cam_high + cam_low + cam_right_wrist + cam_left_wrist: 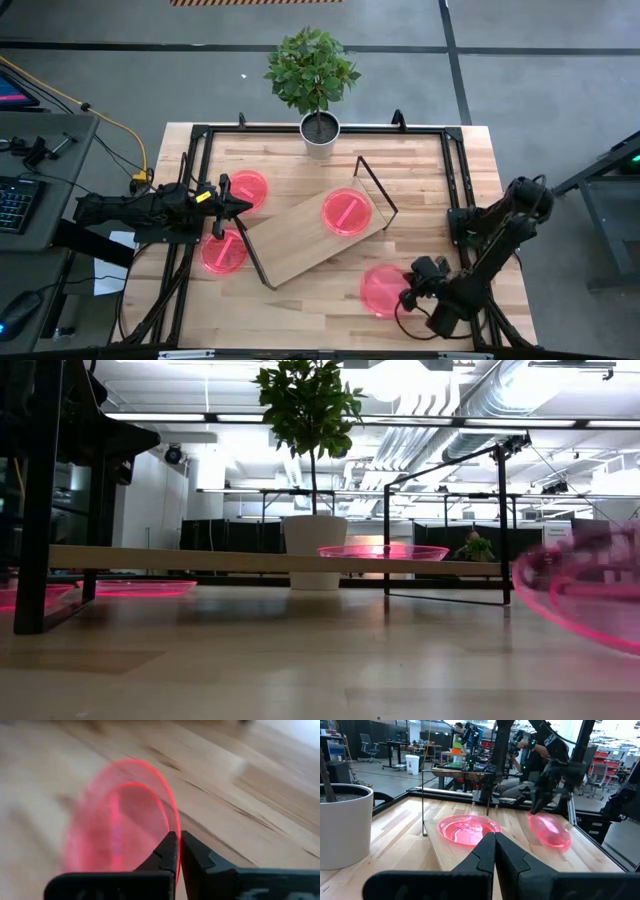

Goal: Place and stack plates onto a shelf
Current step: Stack the pink plate on top of the pink plate on the shelf

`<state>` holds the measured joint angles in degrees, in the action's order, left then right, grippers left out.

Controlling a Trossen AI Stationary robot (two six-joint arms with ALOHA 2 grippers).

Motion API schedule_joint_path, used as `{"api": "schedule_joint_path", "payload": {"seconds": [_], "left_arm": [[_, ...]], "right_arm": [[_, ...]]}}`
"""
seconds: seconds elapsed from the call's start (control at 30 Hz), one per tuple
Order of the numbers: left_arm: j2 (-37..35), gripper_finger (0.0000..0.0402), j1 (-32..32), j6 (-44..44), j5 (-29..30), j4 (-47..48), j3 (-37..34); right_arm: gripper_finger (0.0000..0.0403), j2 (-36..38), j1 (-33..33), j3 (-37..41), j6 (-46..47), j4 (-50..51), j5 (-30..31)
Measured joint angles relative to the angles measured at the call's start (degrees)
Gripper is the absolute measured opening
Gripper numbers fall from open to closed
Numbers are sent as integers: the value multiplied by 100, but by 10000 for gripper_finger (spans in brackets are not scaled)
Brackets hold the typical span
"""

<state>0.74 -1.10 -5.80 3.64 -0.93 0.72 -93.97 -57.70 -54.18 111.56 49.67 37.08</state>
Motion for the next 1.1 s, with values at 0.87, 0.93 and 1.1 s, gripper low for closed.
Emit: {"api": "schedule_joint_path", "payload": {"seconds": [0.87, 0.93, 1.1], "left_arm": [[0, 0, -2, -1, 0, 0, 1], [2, 0, -2, -1, 0, -2, 0], [0, 0, -2, 0, 0, -2, 1]], "right_arm": [[0, -237, 2517, -12, -1707, -2306, 3666], [0, -455, 2651, -10, -1538, -2310, 3787], [0, -739, 2894, -10, -972, -2092, 4108]]}}
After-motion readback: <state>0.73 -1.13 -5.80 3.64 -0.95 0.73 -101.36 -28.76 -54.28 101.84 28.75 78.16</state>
